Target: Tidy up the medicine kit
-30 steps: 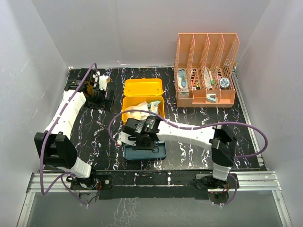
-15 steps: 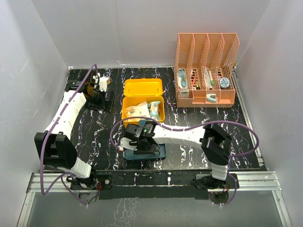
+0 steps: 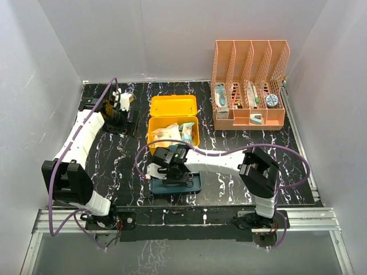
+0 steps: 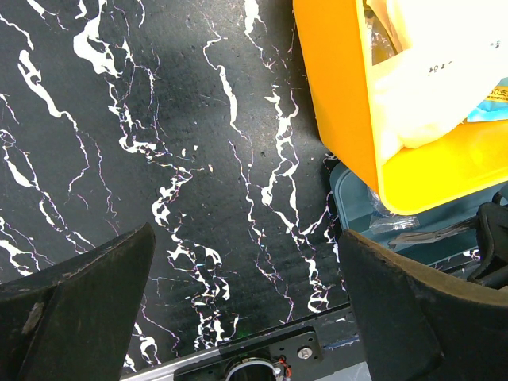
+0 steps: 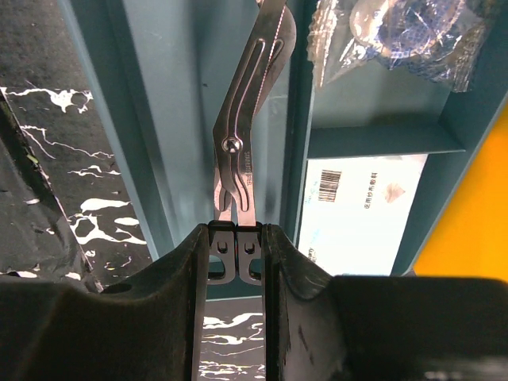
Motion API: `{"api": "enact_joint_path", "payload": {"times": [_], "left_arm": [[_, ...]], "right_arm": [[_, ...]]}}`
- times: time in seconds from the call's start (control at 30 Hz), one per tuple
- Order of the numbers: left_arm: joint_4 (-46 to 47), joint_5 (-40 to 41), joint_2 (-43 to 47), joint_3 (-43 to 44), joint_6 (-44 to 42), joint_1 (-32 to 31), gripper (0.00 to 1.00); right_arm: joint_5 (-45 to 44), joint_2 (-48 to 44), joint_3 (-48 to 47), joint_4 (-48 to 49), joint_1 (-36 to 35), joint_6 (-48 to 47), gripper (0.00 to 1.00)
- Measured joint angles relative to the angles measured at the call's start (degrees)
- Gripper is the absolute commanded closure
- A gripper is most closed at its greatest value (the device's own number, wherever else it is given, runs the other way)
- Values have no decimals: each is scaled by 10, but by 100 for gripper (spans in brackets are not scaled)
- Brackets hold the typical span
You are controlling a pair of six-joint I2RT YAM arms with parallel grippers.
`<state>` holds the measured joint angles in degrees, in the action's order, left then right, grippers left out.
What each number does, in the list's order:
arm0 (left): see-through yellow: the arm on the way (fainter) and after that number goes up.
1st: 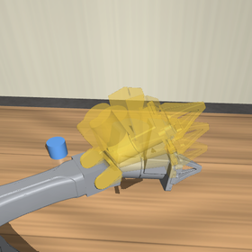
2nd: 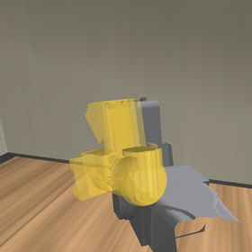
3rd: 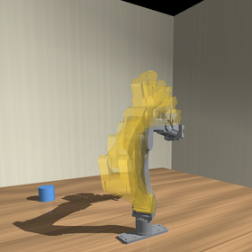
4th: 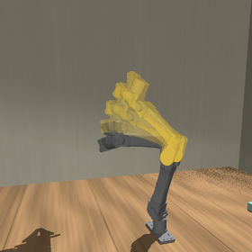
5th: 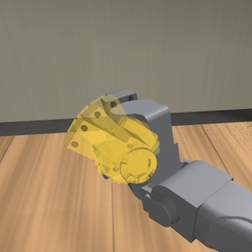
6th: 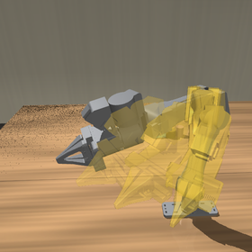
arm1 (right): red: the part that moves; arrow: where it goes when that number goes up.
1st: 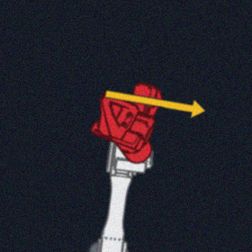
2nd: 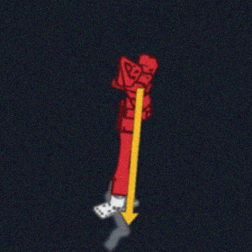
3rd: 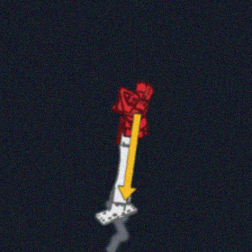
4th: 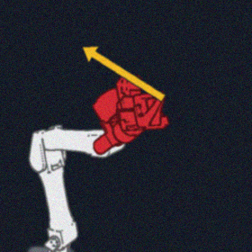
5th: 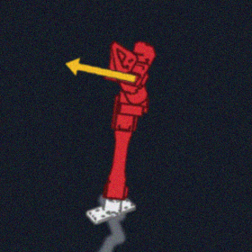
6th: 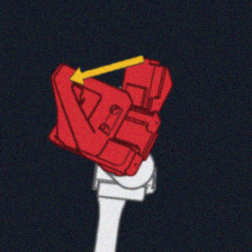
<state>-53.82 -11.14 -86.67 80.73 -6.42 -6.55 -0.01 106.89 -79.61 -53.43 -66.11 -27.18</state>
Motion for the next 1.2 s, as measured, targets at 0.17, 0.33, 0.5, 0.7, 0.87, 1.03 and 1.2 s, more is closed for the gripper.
{"api": "enact_joint_path", "payload": {"times": [0.17, 0.33, 0.5, 0.7, 0.87, 1.03, 1.2], "left_arm": [[0, 0, 0, 0, 0, 0, 1], [0, 0, 0, 0, 0, 0, 1], [0, 0, 0, 0, 0, 0, 1], [0, 0, 0, 0, 0, 0, 1], [0, 0, 0, -2, 0, 0, 1], [-2, 0, 1, -2, -3, 0, 1], [-2, 1, 2, -2, -5, 0, 1]], "right_arm": [[2, 3, 0, 3, 8, -5, 100], [5, 14, 0, 6, 12, -8, 100], [13, 22, 1, 6, 12, -7, 100], [17, 23, 7, 6, 12, -5, 100], [16, 23, 8, 7, 12, 1, 74], [11, 23, 8, 12, 12, 5, 65], [8, 21, 12, 23, 12, 7, 62]]}}
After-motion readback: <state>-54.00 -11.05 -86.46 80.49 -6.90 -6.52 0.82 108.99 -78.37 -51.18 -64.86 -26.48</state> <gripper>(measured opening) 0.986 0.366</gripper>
